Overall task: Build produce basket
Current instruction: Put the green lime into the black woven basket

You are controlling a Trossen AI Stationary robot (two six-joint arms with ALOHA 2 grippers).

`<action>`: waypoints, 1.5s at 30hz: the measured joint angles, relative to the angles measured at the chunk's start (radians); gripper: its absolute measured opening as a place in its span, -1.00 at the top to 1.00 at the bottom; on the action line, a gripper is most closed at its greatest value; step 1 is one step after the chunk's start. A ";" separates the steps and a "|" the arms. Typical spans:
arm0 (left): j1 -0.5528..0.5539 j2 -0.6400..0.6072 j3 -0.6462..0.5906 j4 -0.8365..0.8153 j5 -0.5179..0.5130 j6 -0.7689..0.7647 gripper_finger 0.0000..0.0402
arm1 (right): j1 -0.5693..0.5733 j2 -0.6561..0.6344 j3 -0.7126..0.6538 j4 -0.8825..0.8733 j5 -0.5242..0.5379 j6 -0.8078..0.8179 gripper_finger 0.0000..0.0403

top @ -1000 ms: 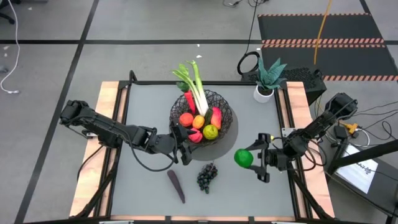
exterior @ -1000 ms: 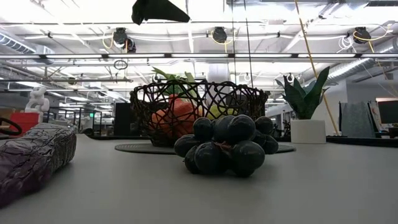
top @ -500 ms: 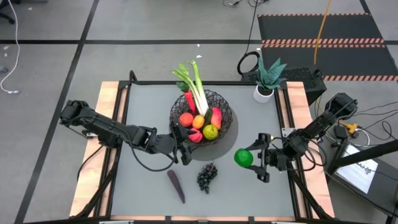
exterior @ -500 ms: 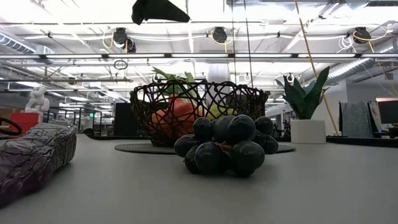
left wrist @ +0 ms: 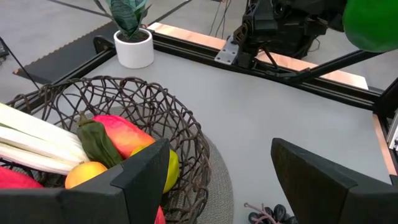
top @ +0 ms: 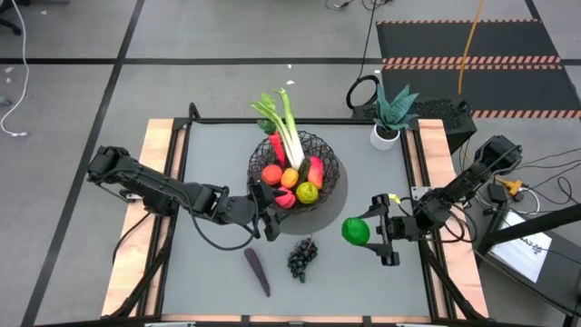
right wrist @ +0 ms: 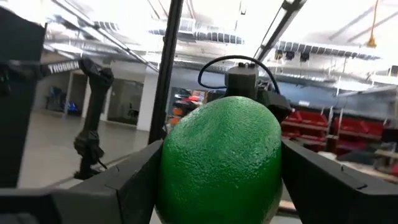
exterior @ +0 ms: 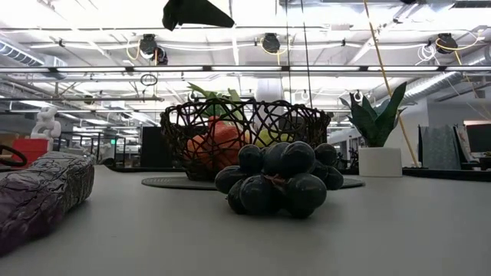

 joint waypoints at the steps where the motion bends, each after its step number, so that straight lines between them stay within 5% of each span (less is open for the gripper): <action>1: 0.000 0.000 0.000 0.000 0.000 -0.001 -0.38 | 0.000 0.000 0.000 0.000 0.000 0.021 -0.44; 12: 0.000 0.000 0.000 0.001 0.001 -0.013 -0.38 | 0.000 0.000 0.000 0.007 0.011 0.279 -0.44; 24: -0.023 0.000 0.000 0.001 0.001 -0.005 -0.38 | -0.038 0.001 0.000 0.000 0.267 0.476 -0.44; 30: -0.021 0.000 0.000 0.001 0.001 -0.004 -0.38 | -0.152 0.001 0.038 -0.091 0.261 0.491 -0.44; 40: -0.018 0.000 0.000 0.001 0.001 0.030 -0.38 | -0.437 0.005 0.159 -0.586 0.200 0.527 -0.44; 45: -0.009 0.000 0.000 0.001 0.001 0.058 -0.38 | -0.583 0.005 0.165 -0.700 0.057 0.554 -0.44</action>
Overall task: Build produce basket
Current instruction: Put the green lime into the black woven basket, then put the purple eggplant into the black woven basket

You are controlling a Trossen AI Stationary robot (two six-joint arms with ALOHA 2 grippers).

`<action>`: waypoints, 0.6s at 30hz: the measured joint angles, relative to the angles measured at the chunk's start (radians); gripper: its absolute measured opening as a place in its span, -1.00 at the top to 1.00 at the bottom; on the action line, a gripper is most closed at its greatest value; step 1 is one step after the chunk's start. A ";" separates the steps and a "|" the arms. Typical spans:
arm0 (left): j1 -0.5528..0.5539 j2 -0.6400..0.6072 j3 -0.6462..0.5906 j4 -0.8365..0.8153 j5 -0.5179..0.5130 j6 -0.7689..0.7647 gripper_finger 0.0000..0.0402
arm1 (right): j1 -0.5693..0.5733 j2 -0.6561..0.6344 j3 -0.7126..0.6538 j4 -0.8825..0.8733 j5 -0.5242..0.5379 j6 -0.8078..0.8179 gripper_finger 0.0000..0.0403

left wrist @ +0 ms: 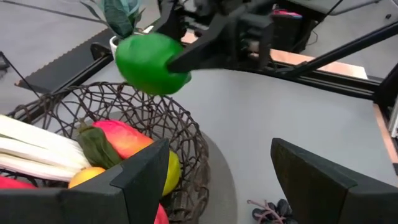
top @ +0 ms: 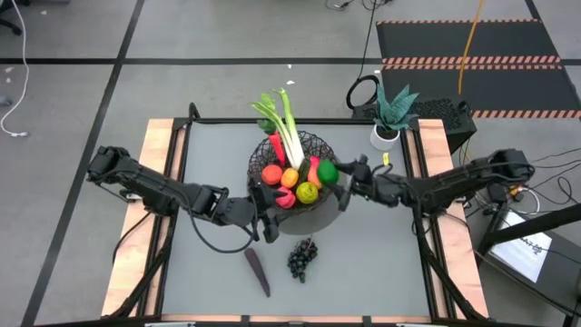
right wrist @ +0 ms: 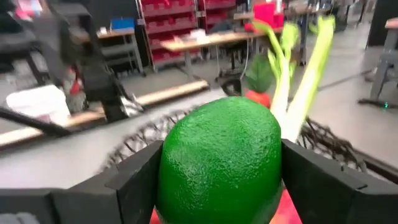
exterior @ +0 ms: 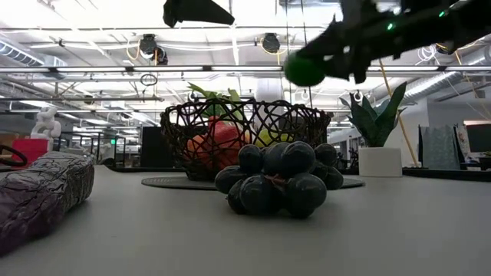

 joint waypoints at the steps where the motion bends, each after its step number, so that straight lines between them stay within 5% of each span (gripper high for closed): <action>1: 0.005 0.000 0.000 0.000 0.000 0.004 -0.38 | -0.028 0.000 0.000 -0.025 -0.027 0.007 -0.44; 9: 0.043 0.000 0.000 0.000 0.000 0.002 -0.38 | -0.150 0.000 0.000 -0.085 -0.219 0.040 -0.58; 18: 0.022 0.000 0.000 -0.008 0.009 -0.105 -0.38 | -0.141 -0.010 0.000 -0.079 -0.299 0.020 -0.82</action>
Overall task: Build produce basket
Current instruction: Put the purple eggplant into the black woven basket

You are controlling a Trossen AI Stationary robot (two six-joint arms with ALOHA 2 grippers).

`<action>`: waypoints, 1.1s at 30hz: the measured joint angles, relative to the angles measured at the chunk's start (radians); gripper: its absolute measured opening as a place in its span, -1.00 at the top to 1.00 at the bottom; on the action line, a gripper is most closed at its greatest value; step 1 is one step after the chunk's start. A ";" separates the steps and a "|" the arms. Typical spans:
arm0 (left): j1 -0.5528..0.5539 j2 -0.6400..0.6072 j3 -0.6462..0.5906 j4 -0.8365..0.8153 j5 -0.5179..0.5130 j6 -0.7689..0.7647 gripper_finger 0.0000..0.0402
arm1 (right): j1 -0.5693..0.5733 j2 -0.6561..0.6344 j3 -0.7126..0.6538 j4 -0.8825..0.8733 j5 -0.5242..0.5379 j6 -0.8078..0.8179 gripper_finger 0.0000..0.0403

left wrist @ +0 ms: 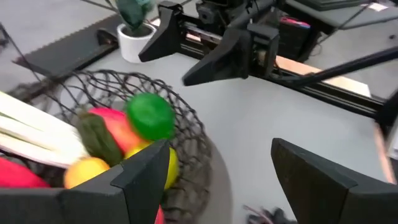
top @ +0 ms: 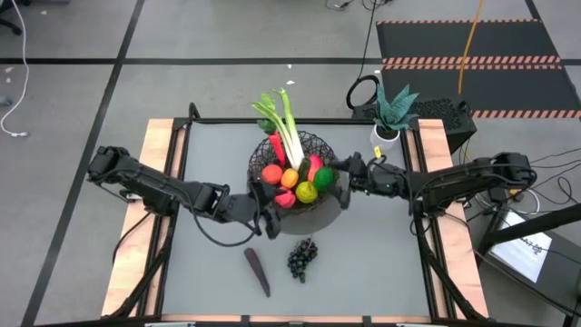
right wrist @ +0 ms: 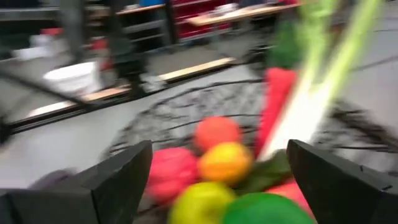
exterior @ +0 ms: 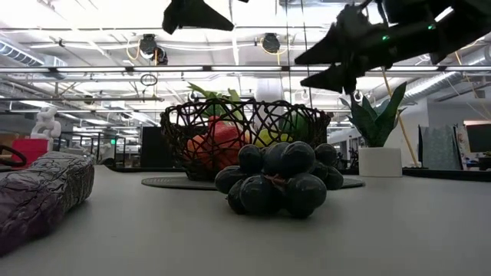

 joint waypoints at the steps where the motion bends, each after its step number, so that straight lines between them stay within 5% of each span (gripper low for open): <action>1: -0.012 0.000 0.000 -0.002 0.000 -0.012 -0.38 | 0.014 -0.006 0.000 -0.003 -0.037 0.003 -0.82; 5: -0.080 0.000 0.000 -0.042 -0.002 -0.086 -0.38 | 0.103 -0.043 -0.001 -0.010 -0.155 0.031 -0.79; 11: -0.197 0.004 0.000 -0.180 -0.064 -0.360 -0.38 | 0.271 -0.127 -0.001 -0.029 -0.138 -0.029 -0.72; 15: -0.275 0.049 0.000 -0.256 -0.061 -0.617 -0.38 | 0.339 -0.180 -0.001 -0.096 -0.037 -0.115 -0.70; 26: -0.395 0.208 0.000 -0.326 0.167 -1.347 -0.38 | 0.358 -0.273 -0.001 -0.259 0.035 -0.126 -0.69; 33: -0.402 0.256 0.000 -0.392 0.200 -1.569 -0.38 | 0.358 -0.283 -0.001 -0.266 0.032 -0.107 -0.69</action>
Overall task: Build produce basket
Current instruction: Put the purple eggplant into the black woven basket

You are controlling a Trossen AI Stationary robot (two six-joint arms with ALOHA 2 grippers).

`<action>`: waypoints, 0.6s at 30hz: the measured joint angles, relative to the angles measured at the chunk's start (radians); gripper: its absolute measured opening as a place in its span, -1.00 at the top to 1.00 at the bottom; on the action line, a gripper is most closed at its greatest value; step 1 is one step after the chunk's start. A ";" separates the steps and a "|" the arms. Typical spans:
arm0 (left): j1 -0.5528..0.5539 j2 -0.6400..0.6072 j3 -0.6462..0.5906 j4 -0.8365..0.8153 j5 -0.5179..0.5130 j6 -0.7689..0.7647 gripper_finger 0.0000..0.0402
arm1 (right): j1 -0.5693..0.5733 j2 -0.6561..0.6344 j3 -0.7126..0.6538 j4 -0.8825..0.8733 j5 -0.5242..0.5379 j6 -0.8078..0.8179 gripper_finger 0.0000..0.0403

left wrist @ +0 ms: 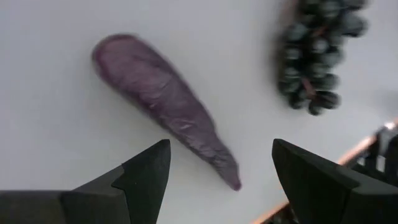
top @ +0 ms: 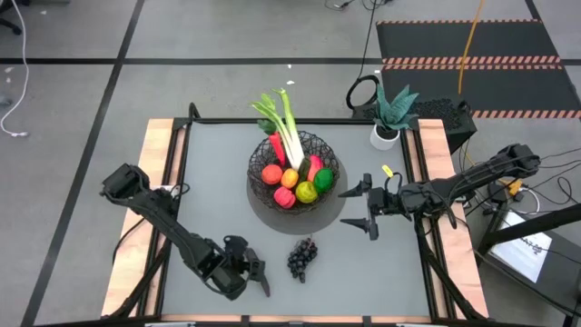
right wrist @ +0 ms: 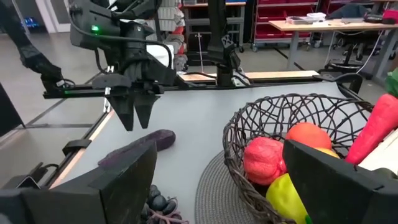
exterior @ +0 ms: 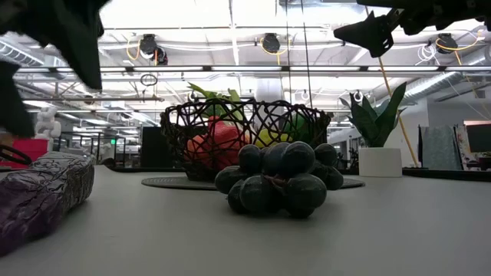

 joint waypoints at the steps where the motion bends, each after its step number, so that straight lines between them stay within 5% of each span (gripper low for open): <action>1: 0.006 0.010 0.000 0.000 0.019 -0.016 -0.38 | 0.000 0.000 0.000 -0.005 -0.001 0.000 -0.69; 8: 0.049 0.084 -0.001 -0.028 0.125 -0.050 -0.38 | 0.000 0.000 0.000 -0.011 -0.002 -0.001 -0.69; 18: 0.104 0.128 0.000 -0.019 0.139 0.080 -0.23 | 0.000 0.000 0.000 -0.005 -0.001 -0.012 -0.69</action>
